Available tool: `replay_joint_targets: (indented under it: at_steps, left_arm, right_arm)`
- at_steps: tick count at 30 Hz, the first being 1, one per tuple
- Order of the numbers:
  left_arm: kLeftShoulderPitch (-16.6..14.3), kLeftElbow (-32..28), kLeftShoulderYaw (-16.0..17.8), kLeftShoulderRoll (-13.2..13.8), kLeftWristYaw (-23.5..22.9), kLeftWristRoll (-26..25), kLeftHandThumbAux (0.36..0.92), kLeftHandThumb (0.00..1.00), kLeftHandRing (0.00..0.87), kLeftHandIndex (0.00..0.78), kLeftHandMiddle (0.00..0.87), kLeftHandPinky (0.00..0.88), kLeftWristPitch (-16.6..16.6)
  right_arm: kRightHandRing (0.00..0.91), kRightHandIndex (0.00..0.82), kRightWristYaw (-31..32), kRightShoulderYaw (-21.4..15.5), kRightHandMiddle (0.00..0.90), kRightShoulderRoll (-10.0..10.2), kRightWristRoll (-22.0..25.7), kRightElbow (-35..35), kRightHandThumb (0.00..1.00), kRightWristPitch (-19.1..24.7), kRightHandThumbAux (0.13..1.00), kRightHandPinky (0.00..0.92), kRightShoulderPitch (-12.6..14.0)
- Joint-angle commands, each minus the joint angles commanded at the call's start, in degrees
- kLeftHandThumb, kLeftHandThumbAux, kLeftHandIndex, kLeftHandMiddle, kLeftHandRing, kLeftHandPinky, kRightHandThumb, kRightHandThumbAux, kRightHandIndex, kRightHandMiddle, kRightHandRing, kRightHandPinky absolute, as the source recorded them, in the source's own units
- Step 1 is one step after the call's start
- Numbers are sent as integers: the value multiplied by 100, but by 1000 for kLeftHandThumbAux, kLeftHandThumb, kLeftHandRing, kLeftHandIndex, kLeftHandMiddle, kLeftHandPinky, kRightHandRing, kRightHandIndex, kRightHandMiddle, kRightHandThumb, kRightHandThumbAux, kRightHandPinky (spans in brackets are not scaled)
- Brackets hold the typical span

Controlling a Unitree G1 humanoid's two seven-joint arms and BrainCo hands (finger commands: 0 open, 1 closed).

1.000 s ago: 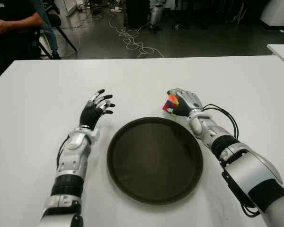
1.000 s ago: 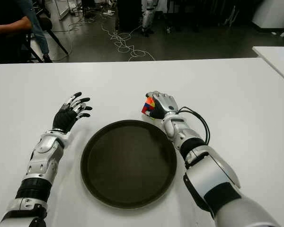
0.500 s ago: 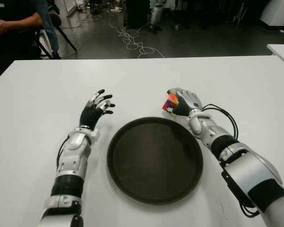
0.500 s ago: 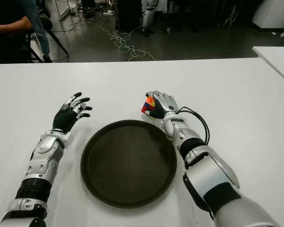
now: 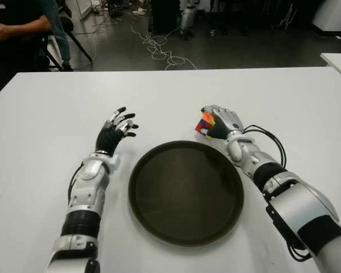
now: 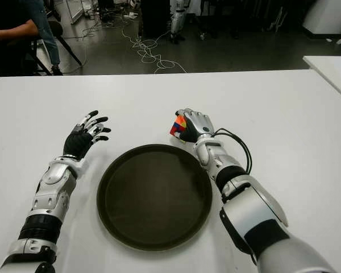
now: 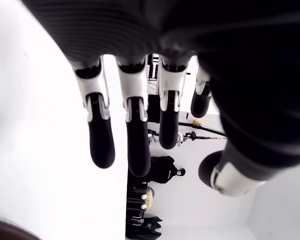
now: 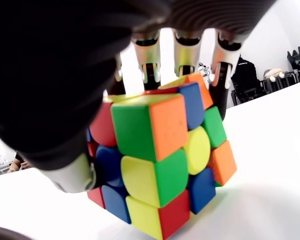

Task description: Pick up the Rubik's Cube and put it in the plate

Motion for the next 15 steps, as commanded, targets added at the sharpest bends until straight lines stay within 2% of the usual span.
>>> replay_joint_targets:
  at_steps: [10,15]
  left_arm:
    - [22,-14,-18,-7,27,33,666,699,382,100,259,435,-29]
    - [25,-28,-32,-6,14,34,656,676,379,99,257,436,-31]
  right_arm:
    - [399,409,-136,27,365,-55,-54,-53,699,-110,736,457,-33]
    - [425,409,-320,63,391,-117,-107,-204,702,-218,735,476,-72]
